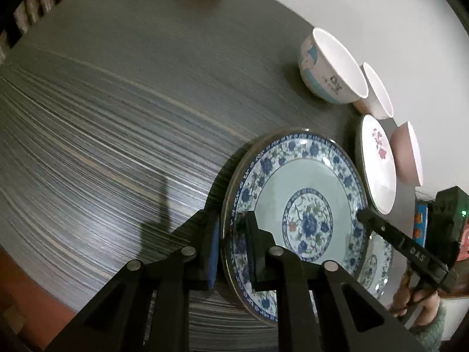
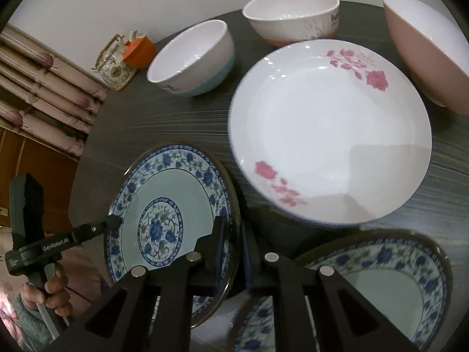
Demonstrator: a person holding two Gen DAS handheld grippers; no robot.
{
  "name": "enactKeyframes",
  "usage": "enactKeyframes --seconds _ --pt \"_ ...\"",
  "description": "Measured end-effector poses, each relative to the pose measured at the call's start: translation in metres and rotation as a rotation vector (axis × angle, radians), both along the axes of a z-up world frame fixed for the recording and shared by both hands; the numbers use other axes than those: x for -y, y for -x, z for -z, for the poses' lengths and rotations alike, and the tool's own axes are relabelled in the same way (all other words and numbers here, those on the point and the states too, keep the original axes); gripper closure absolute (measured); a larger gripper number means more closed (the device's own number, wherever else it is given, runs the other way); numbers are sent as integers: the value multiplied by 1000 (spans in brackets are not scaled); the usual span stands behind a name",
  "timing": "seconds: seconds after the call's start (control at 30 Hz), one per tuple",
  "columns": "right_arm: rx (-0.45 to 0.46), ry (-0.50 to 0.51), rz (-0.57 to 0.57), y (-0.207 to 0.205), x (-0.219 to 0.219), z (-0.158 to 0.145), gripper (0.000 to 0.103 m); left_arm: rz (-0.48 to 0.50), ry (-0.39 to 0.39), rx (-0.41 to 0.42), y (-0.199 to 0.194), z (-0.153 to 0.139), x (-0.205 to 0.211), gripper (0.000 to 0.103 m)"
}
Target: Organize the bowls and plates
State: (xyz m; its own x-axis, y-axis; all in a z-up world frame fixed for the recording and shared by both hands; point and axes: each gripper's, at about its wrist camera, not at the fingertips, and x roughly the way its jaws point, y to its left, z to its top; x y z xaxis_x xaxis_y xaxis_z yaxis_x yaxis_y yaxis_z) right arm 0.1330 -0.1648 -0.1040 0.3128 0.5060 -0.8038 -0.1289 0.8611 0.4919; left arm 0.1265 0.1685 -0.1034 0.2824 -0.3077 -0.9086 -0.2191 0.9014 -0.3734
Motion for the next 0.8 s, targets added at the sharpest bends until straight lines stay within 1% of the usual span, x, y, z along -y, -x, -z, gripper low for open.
enactKeyframes --seconds 0.17,0.27,0.37,0.47,0.67,0.8 --pt "22 -16 14 16 -11 -11 92 -6 -45 64 7 -19 -14 90" --pt "32 -32 28 26 -20 -14 92 -16 -65 81 9 -26 -23 90" --pt "44 -35 34 35 -28 -13 92 -35 -67 90 11 -30 -36 90" --pt "40 -53 47 41 -35 -8 92 -51 -69 92 14 -30 -46 90" --pt "32 -66 69 48 -46 3 92 -71 -74 84 12 -23 -54 90" --pt "25 -70 77 45 -52 7 92 -71 -78 75 13 -18 -58 89"
